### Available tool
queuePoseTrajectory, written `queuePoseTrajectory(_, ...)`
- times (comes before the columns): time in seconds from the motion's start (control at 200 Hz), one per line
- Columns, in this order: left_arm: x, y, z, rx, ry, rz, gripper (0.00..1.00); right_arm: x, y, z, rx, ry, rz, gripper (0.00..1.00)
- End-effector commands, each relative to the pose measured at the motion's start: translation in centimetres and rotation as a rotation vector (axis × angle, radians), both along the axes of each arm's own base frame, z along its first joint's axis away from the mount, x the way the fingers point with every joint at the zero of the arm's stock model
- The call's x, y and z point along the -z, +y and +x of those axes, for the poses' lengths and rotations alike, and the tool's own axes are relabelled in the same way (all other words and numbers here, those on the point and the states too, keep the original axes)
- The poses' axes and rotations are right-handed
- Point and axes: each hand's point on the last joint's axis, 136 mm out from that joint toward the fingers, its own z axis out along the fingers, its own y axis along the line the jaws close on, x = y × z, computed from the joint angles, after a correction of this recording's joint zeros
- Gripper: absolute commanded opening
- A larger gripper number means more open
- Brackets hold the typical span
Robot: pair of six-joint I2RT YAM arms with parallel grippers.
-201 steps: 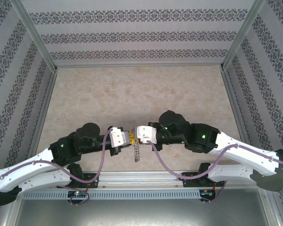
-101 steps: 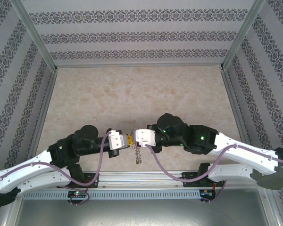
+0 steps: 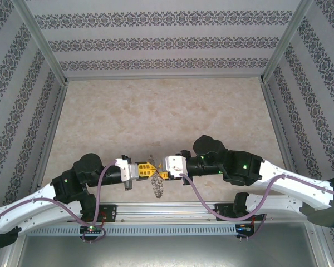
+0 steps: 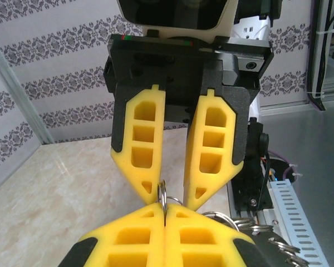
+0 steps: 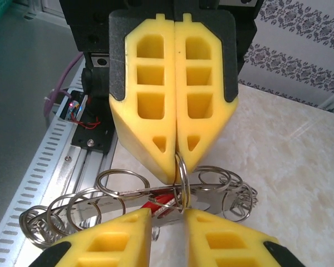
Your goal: Put the keys on the keyring
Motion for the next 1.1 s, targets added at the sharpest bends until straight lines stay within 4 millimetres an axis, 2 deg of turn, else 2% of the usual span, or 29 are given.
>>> queuePoseTrajectory(0.0,-2.4,-0.1,-1.0,0.051,-0.027,-0.101,0.00,-1.7,0.3,-0.7,-0.030,0.015,0.079,0.22)
queuePoseTrajectory(0.22,-2.4,-0.4,-1.1,0.062,-0.028,-0.098,0.00,-2.2,0.1,-0.4,-0.016,0.012,0.102,0.23)
queuePoseTrajectory(0.565,-2.5,-0.4,-1.0,0.057,-0.027,-0.080,0.00,-2.1,-1.4,0.4,0.049,-0.012,0.092,0.25)
queuePoseTrajectory(0.739,-2.4,-0.6,-0.9,0.062,-0.023,-0.071,0.00,-2.6,-0.9,0.3,0.029,-0.013,0.118,0.25)
queuePoseTrajectory(0.899,-2.4,-0.7,-0.9,0.064,-0.022,-0.070,0.00,-1.8,-0.3,0.2,0.009,0.006,0.093,0.23)
queuePoseTrajectory(1.094,-2.6,-0.4,-1.0,0.058,-0.028,-0.080,0.00,-1.5,-0.6,0.2,0.020,0.013,0.087,0.21)
